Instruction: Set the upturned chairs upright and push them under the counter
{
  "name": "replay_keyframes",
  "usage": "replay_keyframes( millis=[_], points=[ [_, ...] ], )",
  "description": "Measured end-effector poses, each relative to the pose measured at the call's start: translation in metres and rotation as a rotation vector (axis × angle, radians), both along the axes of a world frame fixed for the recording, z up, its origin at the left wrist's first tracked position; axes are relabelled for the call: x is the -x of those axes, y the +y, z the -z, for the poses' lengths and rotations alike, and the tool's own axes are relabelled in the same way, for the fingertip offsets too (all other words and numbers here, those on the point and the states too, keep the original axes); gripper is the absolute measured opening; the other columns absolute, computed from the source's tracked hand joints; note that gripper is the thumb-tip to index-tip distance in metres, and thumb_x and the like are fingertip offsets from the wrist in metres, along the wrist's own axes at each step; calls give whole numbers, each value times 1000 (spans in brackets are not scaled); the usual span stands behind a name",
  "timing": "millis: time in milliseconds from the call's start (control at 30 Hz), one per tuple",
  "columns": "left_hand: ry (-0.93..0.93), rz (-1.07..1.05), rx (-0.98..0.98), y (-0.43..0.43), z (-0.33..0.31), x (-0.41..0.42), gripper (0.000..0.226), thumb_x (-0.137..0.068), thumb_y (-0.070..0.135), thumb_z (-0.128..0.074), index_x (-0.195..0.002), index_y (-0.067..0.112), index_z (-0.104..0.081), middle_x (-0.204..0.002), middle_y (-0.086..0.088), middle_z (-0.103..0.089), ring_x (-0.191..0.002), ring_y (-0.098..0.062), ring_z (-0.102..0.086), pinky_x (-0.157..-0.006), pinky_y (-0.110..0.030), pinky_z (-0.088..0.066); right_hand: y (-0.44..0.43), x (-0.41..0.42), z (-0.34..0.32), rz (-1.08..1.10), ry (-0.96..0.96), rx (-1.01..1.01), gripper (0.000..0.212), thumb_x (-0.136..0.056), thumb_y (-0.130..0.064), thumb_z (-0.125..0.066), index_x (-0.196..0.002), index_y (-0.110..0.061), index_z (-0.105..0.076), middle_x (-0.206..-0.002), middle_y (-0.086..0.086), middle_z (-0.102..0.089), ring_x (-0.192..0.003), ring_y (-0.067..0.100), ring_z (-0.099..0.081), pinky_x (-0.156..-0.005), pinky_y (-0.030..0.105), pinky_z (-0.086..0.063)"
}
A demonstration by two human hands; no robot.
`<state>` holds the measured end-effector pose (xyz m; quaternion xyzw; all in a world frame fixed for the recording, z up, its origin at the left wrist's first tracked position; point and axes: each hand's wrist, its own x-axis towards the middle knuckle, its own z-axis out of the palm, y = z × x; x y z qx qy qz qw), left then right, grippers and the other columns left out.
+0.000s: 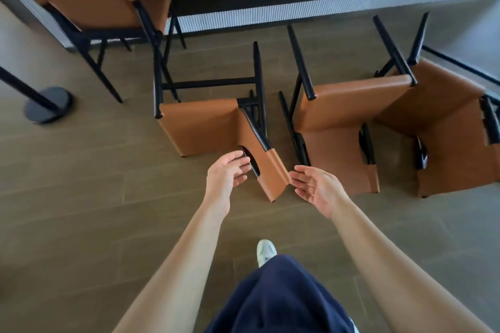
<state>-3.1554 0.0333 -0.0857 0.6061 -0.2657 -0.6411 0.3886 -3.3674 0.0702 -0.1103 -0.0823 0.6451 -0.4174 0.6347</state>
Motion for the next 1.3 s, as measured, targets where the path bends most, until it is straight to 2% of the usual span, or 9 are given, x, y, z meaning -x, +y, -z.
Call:
replay_keyframes(
  millis=[200, 433, 733, 967, 1100, 1200, 1300],
  points=[
    [-12, 2, -40, 57, 14, -5, 35, -90, -5, -47, -107, 17, -67, -98, -2, -75, -94, -18, -72, -82, -32, -56, 45, -16, -3, 62, -30, -64, 24, -98, -10, -48, -112, -4, -67, -99, 11, -76, -86, 23, -72, -71, 30, -55],
    [-1, -26, -86, 85, 27, 19, 40, -89, -11, -42, -106, 16, -66, -101, -5, -74, -93, -19, -72, -81, -32, -57, 58, -14, 3, -12, -9, -92, 23, -99, -11, -48, -111, -5, -68, -98, 9, -76, -99, 26, -71, -87, 36, -54],
    [-18, -149, -93, 72, 59, 59, 37, -91, -10, -43, -109, 13, -66, -99, -3, -75, -93, -16, -71, -85, -33, -56, 26, 32, 45, -123, 28, -130, 20, -97, -10, -52, -106, -9, -69, -96, 8, -76, -92, 22, -71, -73, 31, -55],
    [-36, -123, -112, 59, 133, 91, 41, -90, -14, -42, -111, 12, -66, -100, -2, -75, -95, -15, -71, -87, -34, -56, 16, 73, 133, -59, 189, -217, 19, -93, -4, -57, -108, -13, -64, -96, 7, -71, -82, 16, -68, -74, 29, -57],
    [15, -68, -73, 41, 203, 96, 48, -88, -16, -44, -113, 20, -64, -106, 0, -73, -102, -15, -68, -90, -35, -54, -3, 72, 209, -64, 191, -199, 18, -94, -6, -56, -108, -15, -63, -99, 6, -71, -85, 15, -68, -68, 27, -55],
    [18, -73, -38, 22, 259, 95, 45, -89, -14, -47, -111, 22, -64, -106, 1, -73, -103, -15, -68, -93, -35, -53, -22, 64, 264, -36, 167, -180, 20, -95, -5, -55, -112, -13, -62, -102, 6, -70, -88, 17, -67, -69, 25, -54],
    [-6, -71, -6, 3, 329, 95, 43, -89, -11, -49, -110, 23, -65, -107, 2, -72, -103, -12, -67, -95, -35, -53, -40, 55, 329, -2, 143, -180, 17, -93, -4, -57, -106, -13, -64, -99, 6, -70, -88, 17, -67, -69, 25, -54]
  ],
)
